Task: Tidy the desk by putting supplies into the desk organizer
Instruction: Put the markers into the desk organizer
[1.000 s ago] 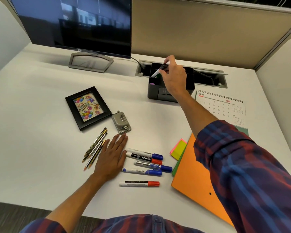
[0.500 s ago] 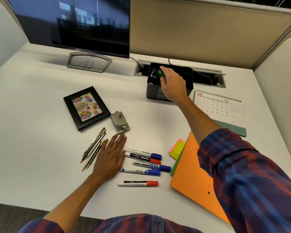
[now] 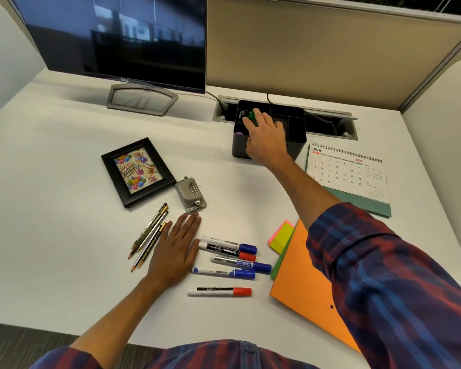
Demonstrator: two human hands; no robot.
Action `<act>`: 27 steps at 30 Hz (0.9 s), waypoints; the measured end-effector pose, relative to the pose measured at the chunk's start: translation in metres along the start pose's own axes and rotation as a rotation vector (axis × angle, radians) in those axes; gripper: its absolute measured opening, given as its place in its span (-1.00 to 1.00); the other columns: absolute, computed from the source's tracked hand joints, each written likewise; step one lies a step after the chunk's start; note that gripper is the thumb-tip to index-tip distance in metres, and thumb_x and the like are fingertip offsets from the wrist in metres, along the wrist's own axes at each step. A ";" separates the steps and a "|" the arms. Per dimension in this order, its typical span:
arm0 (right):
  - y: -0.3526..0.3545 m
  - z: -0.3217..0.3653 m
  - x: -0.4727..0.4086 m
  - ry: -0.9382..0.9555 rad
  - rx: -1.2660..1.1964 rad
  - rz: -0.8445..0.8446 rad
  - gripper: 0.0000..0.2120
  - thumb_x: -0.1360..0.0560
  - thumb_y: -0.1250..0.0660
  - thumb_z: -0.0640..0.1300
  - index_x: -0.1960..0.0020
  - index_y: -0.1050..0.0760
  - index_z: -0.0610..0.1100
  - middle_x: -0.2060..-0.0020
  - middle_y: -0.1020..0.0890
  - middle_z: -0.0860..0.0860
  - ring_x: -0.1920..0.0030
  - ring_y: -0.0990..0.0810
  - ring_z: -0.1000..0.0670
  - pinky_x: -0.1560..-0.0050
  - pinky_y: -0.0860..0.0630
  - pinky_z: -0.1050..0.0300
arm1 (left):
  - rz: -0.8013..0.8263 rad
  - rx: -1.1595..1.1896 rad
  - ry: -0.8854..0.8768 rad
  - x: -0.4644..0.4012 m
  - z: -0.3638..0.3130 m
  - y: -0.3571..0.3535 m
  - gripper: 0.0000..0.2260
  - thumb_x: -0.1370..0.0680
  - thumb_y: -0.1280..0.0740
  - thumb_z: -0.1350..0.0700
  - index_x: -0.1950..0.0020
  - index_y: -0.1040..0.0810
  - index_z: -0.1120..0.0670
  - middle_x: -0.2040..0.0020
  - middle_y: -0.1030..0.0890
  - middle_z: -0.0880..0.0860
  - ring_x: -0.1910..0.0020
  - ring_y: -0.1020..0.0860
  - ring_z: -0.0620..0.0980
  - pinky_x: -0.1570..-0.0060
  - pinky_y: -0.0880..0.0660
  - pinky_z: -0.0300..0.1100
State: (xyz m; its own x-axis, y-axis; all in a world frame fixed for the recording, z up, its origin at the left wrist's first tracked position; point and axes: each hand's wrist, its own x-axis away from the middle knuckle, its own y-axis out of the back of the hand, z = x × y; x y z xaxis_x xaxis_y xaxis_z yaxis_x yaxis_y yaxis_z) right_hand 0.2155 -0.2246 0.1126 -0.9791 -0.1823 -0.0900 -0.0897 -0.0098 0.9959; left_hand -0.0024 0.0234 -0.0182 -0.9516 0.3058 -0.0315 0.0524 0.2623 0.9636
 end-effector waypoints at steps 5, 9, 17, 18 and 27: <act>-0.002 0.004 0.010 0.016 -0.121 -0.117 -0.52 -0.56 -0.23 -0.10 -0.46 -0.30 -0.09 -0.43 -0.36 -0.11 -0.36 -0.39 -0.14 -0.27 -0.36 -0.11 | 0.001 0.002 -0.005 0.000 0.000 0.000 -0.50 -0.64 0.08 -0.08 -0.57 -0.13 0.01 -0.57 -0.12 -0.08 -0.56 -0.02 -0.09 -0.50 0.03 0.00; -0.005 0.007 0.032 0.085 -0.243 -0.110 -0.63 -0.55 -0.27 -0.05 -0.34 -0.46 -0.08 -0.20 -0.59 -0.06 -0.10 -0.57 -0.09 -0.16 -0.46 -0.05 | 0.005 -0.006 -0.003 0.000 0.001 -0.001 -0.50 -0.64 0.09 -0.08 -0.57 -0.13 0.01 -0.57 -0.12 -0.07 -0.55 -0.03 -0.09 -0.50 0.02 0.00; -0.040 0.020 0.109 0.189 -0.381 0.293 -0.82 -0.51 -0.29 -0.03 -0.06 -0.61 -0.02 0.03 -0.67 0.04 0.02 -0.59 -0.04 0.04 -0.52 0.07 | 0.004 -0.002 -0.003 0.000 0.001 -0.002 -0.50 -0.64 0.07 -0.08 -0.57 -0.12 0.00 -0.57 -0.12 -0.07 -0.56 -0.02 -0.09 -0.50 0.04 0.00; -0.044 0.022 0.118 0.203 -0.390 0.322 -0.82 -0.51 -0.29 -0.04 -0.05 -0.61 -0.02 0.02 -0.67 0.04 0.02 -0.59 -0.04 0.05 -0.52 0.07 | 0.004 -0.006 -0.002 0.000 0.001 -0.002 -0.50 -0.64 0.08 -0.08 -0.58 -0.12 0.00 -0.57 -0.12 -0.07 -0.56 -0.01 -0.09 -0.50 0.05 -0.01; -0.058 0.027 0.174 0.207 -0.520 0.408 -0.80 -0.51 -0.29 0.02 -0.03 -0.63 -0.01 0.02 -0.61 0.07 0.02 -0.56 0.03 0.04 -0.51 0.04 | -0.004 -0.004 -0.002 0.000 0.001 -0.001 -0.50 -0.64 0.09 -0.09 -0.57 -0.14 0.01 -0.56 -0.16 -0.05 -0.55 -0.05 -0.07 -0.50 0.05 -0.01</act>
State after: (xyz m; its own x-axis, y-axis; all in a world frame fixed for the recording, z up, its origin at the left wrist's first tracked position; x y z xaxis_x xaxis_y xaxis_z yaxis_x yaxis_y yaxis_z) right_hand 0.0456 -0.2291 0.0391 -0.8562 -0.4553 0.2442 0.4281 -0.3607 0.8286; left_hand -0.0020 0.0237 -0.0199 -0.9513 0.3061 -0.0360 0.0471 0.2598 0.9645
